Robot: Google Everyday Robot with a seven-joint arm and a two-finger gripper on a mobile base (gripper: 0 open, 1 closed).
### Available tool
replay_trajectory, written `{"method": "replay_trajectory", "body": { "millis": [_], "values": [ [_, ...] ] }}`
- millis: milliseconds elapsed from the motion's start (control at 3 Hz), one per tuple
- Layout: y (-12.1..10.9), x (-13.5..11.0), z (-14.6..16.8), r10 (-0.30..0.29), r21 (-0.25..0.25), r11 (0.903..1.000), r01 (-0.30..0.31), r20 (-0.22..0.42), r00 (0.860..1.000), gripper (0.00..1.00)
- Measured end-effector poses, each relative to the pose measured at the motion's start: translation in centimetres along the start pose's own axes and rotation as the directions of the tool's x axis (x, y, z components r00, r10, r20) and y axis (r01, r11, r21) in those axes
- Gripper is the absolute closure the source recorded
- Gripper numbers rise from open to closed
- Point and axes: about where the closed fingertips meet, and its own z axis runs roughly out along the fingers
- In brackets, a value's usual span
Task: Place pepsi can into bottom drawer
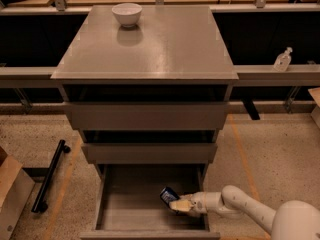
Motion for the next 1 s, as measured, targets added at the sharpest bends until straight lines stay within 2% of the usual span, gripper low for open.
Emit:
{"method": "replay_trajectory", "body": {
  "millis": [333,667,1000],
  "values": [
    [-1.1,2.1,1.0,0.066,-0.006,0.9978,-0.066,0.010,0.998,0.37],
    [-1.5,3.1,1.6,0.100,-0.006,0.9950,-0.100,0.009,0.995,0.14],
    [-1.4,3.1,1.8,0.099,-0.010,0.9951,-0.099,0.007,0.995,0.00]
  ]
}}
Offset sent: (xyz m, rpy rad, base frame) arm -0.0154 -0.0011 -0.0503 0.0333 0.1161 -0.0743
